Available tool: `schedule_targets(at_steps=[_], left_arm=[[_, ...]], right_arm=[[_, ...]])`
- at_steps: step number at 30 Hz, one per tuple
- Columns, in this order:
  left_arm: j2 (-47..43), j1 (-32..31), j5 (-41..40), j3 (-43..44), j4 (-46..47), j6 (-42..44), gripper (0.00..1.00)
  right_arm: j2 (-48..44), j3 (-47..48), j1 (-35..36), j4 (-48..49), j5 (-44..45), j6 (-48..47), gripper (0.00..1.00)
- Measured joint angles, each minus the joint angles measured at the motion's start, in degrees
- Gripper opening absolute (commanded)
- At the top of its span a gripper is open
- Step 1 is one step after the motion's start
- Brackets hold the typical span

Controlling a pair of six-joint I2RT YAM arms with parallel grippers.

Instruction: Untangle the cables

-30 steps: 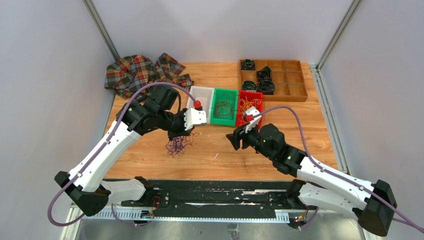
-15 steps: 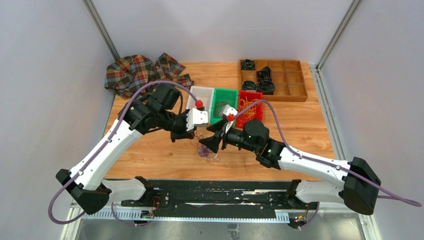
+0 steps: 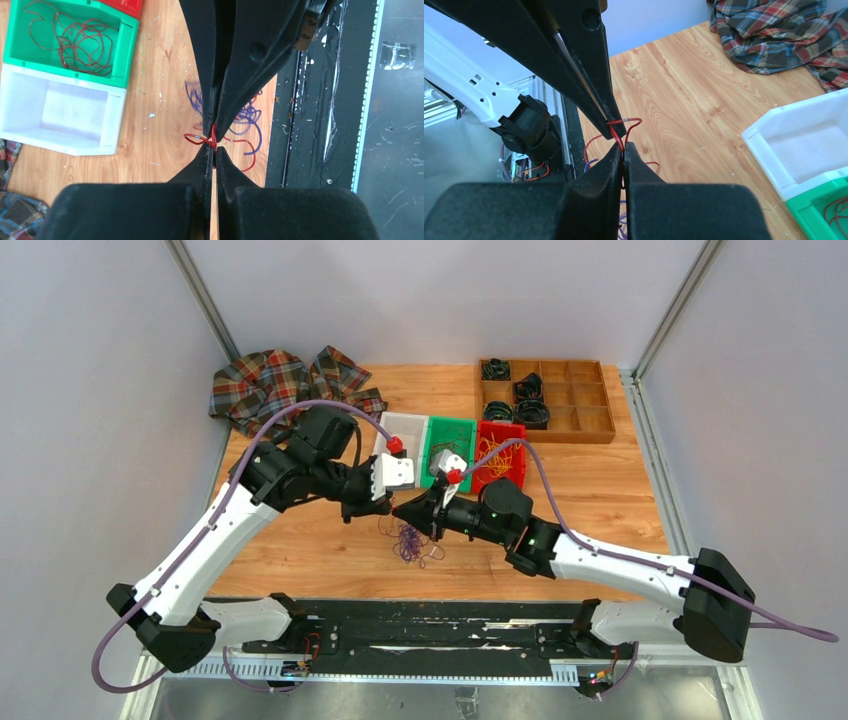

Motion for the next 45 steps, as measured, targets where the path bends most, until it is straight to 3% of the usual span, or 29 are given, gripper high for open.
schedule_targets(at_steps=[5,8,11,22,33,41,45], left_arm=[[-1.53,-0.39,-1.03,0.22,1.14,0.11,0.10],[-2.34,-0.44,-1.84,0.33,1.53,0.31,0.41],[-2.97,-0.33,-4.07,0.33,0.04,-0.02,0.53],[-3.52,-0.33,-3.80,0.33,-0.70,1.22,0.59],[-1.22,-0.33,1.14,-1.88,-0.72,5.16,0.59],[-1.77,-0.33,5.95,-2.73,1.97,1.60,0.48],[-2.91,-0.33,8.26,-3.82,2.14,-0.04,0.48]], right_arm=[[-4.52,-0.09,0.02,-2.89,1.77,-1.27,0.01],[-6.99,-0.28,0.02,-4.68,3.21,-2.47,0.01],[-8.85,-0.48,-0.02,-7.58,5.20,-3.82,0.01],[-10.01,-0.46,-0.04,-14.23,5.62,-6.38,0.01],[-10.19,2.23,-0.02,-15.15,0.00,-4.55,0.01],[-11.15,3.41,-0.02,-14.75,-4.04,-2.78,0.01],[-11.17,3.93,-0.02,-14.71,-5.03,-2.16,0.01]])
